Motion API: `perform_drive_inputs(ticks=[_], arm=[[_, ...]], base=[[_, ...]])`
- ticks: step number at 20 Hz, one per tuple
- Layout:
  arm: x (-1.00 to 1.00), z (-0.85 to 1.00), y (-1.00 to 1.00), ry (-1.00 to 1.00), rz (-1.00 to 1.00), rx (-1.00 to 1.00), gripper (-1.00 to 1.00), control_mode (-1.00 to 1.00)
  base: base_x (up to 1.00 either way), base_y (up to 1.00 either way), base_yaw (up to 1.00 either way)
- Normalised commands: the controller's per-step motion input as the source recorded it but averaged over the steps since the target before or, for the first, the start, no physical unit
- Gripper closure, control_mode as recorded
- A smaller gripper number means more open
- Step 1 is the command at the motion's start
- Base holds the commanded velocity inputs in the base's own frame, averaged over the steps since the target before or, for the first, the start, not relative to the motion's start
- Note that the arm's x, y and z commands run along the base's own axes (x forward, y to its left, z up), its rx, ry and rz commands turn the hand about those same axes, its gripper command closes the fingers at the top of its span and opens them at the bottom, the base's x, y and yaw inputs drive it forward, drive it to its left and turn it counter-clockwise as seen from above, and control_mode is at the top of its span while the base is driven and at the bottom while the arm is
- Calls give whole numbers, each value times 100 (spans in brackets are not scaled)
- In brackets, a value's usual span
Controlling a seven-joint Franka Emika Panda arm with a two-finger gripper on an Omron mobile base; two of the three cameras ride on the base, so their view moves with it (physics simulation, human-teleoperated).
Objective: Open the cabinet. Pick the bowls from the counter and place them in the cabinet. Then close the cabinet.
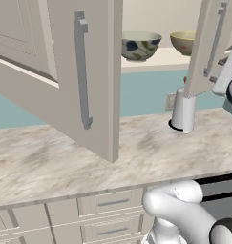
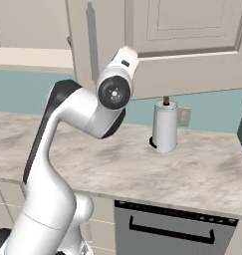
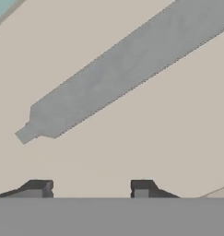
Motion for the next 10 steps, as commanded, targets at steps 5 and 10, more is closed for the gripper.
perform_drive_inputs(ticks=[5,10], arm=[[100,0,23,0,3,11,-100,-100],[100,-10,27,-6,1,8,-100,-100]], base=[[0,0,0],[0,0,0]])
